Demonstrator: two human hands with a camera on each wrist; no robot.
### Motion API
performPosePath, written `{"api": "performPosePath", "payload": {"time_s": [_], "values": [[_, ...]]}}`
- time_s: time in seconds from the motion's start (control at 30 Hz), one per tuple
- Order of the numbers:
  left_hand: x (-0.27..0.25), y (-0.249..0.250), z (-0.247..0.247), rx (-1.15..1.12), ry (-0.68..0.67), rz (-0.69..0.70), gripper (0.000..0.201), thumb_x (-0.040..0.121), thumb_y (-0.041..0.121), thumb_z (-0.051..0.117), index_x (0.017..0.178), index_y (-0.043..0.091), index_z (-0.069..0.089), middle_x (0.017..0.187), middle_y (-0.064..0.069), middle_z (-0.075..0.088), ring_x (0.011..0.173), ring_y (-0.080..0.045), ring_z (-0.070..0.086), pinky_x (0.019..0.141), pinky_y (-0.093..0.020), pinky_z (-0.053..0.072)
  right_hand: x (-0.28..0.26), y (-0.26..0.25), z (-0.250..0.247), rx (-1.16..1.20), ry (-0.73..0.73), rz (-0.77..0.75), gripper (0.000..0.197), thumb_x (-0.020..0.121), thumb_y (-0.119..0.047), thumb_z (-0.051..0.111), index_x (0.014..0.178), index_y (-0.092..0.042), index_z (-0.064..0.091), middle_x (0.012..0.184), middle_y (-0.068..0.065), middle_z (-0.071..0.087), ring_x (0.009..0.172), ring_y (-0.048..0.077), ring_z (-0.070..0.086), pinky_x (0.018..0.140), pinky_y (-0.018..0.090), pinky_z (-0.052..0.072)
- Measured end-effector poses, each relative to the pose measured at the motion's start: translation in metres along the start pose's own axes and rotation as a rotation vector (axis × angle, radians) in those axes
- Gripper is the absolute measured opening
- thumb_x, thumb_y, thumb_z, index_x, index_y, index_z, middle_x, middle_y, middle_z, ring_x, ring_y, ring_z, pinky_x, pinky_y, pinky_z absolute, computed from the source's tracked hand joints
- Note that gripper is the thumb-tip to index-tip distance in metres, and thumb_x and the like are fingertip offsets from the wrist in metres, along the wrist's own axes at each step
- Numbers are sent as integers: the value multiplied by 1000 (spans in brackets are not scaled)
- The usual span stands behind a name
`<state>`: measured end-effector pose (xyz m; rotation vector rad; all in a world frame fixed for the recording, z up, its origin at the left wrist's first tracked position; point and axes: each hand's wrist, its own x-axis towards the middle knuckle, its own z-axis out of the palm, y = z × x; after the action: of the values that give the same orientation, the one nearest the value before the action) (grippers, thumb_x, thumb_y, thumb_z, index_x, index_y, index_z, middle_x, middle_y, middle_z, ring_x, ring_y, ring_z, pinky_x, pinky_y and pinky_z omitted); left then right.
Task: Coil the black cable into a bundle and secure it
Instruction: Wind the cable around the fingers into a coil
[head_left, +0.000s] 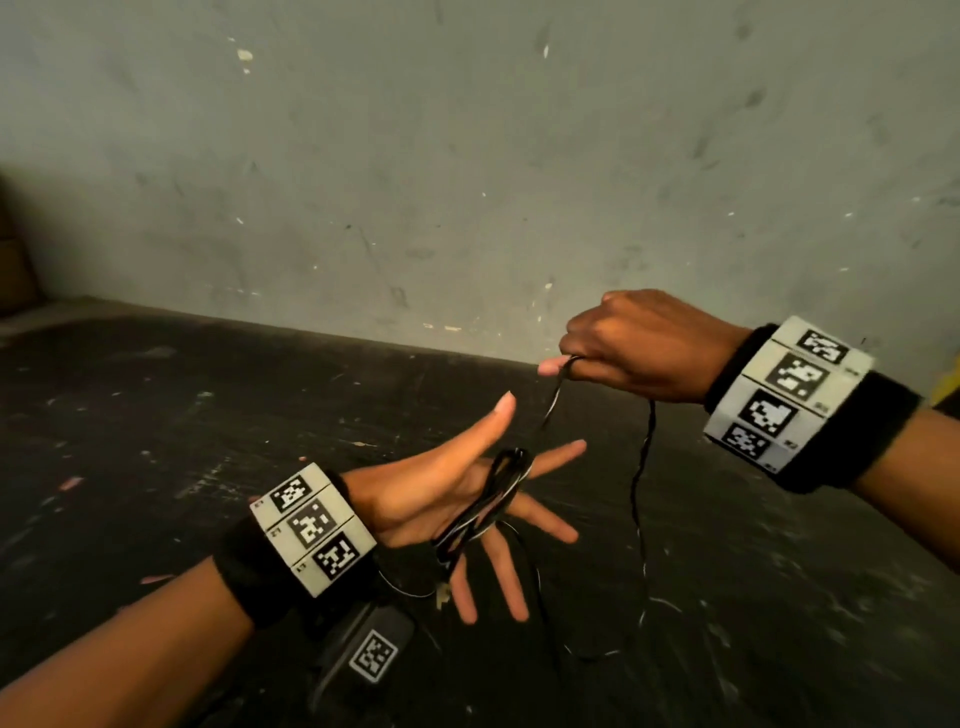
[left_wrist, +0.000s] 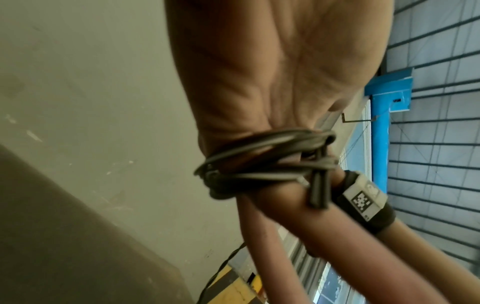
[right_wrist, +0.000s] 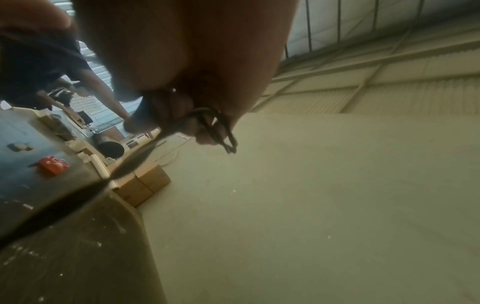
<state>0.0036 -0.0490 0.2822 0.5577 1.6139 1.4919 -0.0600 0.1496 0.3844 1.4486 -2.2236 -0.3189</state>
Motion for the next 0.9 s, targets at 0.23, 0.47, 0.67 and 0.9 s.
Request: {"api": "performPosePath", "payload": {"time_s": [0.23, 0.47, 0.67, 0.9], "values": [[1, -6, -9, -45, 31, 8, 89, 59, 89, 31, 140, 55, 17, 144, -12, 47, 107, -48, 57, 59, -41, 61, -6, 1, 8, -13, 53, -9, 51, 93, -51, 23, 64, -16, 46, 61, 7, 61, 52, 31, 54, 52, 36, 45], [2, 9, 2, -128, -218, 140, 82, 67, 84, 27, 142, 53, 15, 148, -16, 39, 112, -53, 52, 58, -43, 59, -8, 7, 44, 15, 62, 89, 58, 90, -53, 19, 69, -13, 55, 66, 10, 68, 58, 33, 59, 61, 28, 36], [6, 30, -1, -399, -317, 411, 85, 69, 82, 33, 144, 45, 22, 140, -24, 42, 95, -43, 66, 56, -44, 60, -10, -20, 103, 439, 146, 368, 35, 91, -40, 32, 86, -16, 57, 83, 2, 65, 81, 26, 62, 73, 38, 47], [8, 53, -25, -527, -15, 627, 79, 75, 79, 21, 145, 44, 18, 133, -28, 52, 85, -40, 70, 50, -38, 60, -13, -77, 128, 1004, 311, 532, 26, 95, -12, 48, 105, -33, 58, 77, -2, 61, 52, 7, 60, 50, 25, 52]]}}
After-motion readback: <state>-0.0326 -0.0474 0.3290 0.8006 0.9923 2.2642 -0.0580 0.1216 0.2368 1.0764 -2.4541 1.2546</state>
